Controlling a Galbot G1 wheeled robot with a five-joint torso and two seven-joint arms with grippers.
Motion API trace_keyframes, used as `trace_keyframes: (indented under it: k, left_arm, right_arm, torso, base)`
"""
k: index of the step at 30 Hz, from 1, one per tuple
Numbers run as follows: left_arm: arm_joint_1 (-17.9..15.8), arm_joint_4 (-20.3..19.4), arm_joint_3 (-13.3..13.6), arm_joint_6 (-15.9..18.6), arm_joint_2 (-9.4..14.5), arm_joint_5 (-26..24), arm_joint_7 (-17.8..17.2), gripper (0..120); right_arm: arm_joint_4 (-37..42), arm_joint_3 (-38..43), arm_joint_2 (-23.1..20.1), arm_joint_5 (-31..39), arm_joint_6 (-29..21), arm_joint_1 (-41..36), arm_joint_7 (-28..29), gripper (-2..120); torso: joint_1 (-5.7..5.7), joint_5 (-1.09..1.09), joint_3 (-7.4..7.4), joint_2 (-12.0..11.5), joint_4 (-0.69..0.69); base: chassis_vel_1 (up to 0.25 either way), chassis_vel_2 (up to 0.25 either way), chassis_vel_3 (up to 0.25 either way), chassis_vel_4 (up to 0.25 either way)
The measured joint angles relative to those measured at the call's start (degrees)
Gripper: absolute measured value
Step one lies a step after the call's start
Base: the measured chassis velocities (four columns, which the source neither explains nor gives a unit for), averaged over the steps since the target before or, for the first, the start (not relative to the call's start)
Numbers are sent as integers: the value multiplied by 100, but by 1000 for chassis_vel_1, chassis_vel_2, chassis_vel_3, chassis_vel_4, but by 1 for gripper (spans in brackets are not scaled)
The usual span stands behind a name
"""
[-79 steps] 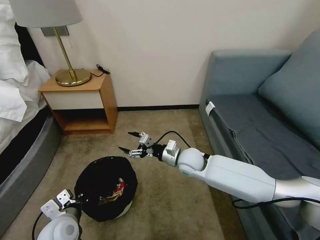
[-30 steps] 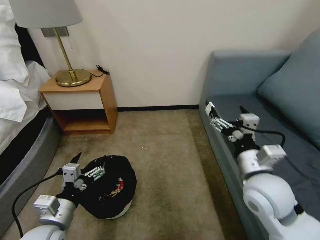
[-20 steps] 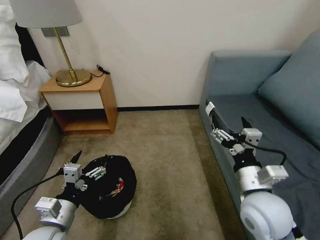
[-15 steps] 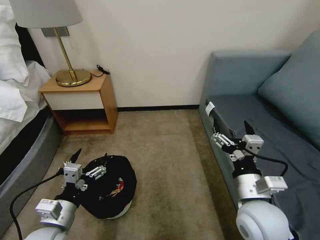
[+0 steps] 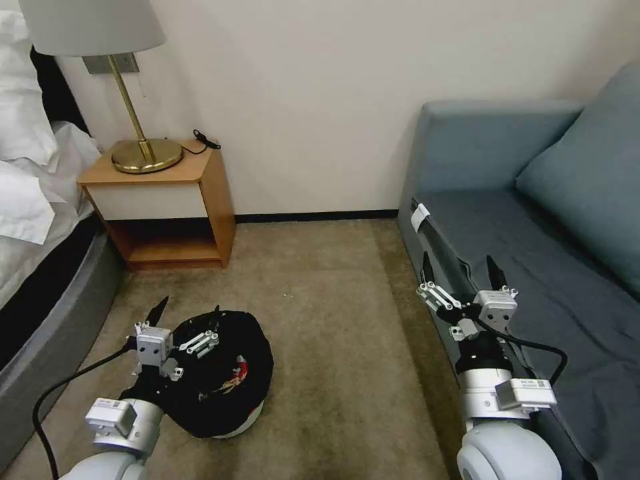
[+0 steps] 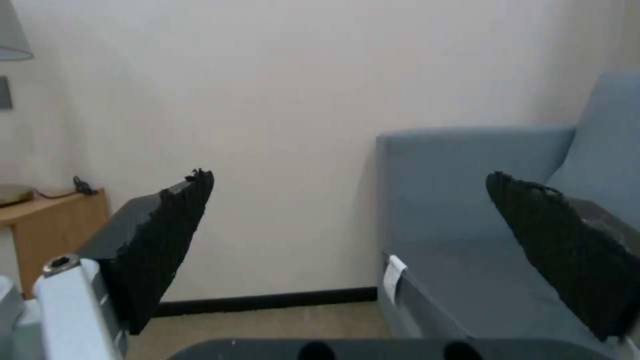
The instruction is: Pick up the trash bin, then pick up the garbage on the floor and place it into the trash bin.
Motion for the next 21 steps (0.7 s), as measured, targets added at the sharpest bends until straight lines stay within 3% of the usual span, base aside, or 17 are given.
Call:
trace_keyframes:
  k: [10,21]
  left_arm:
    - [-47,89,179,-114,-142,76,-534,100]
    - [-90,121,150,-137,-176,119,-670,100]
  right_arm:
    - [-112,-60,81,-85,15,-65,30,100]
    - [-221,-111,50,-36,18,4,0,100]
  torso:
    - [0,0,0,0,0]
    - [0,0,0,0,0]
  base:
    - [0,0,0,0]
    - [0,0,0,0]
